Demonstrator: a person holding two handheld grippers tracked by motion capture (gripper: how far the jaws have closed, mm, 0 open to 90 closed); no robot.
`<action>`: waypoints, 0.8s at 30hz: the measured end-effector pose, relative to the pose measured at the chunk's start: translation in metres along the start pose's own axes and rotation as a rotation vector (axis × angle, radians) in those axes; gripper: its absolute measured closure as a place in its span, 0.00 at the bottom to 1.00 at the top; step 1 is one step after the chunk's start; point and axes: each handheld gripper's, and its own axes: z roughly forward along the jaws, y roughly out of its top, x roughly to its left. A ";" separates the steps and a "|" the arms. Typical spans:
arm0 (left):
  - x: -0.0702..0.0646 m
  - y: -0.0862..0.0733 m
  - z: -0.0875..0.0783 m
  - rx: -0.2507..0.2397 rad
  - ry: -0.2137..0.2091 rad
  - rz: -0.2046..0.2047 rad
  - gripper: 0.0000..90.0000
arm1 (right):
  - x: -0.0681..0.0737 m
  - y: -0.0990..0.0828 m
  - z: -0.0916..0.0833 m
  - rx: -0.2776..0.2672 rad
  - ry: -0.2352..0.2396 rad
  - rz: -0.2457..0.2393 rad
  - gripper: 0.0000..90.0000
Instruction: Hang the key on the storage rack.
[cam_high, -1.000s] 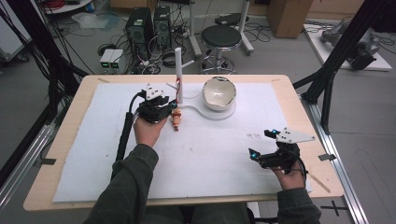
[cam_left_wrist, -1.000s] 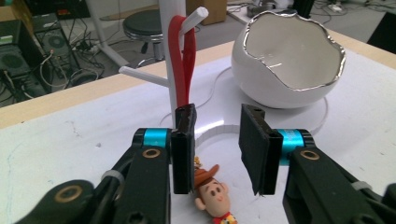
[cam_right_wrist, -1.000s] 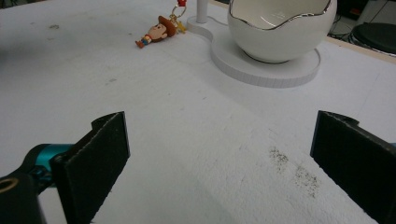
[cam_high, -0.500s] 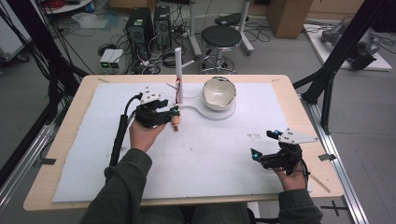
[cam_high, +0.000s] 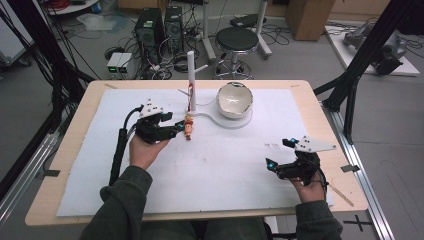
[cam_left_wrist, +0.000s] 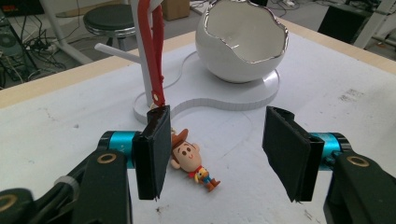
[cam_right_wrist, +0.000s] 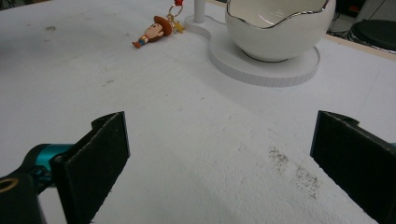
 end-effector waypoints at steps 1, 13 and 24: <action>0.000 -0.001 -0.001 0.004 -0.005 -0.001 0.46 | 0.000 0.000 0.000 0.001 -0.003 -0.003 0.04; -0.003 -0.003 -0.011 0.004 -0.041 0.017 0.42 | 0.000 -0.001 -0.003 -0.004 -0.012 0.005 0.04; -0.005 -0.009 -0.024 -0.002 -0.044 0.039 0.38 | -0.001 -0.002 -0.003 -0.001 -0.019 0.009 0.04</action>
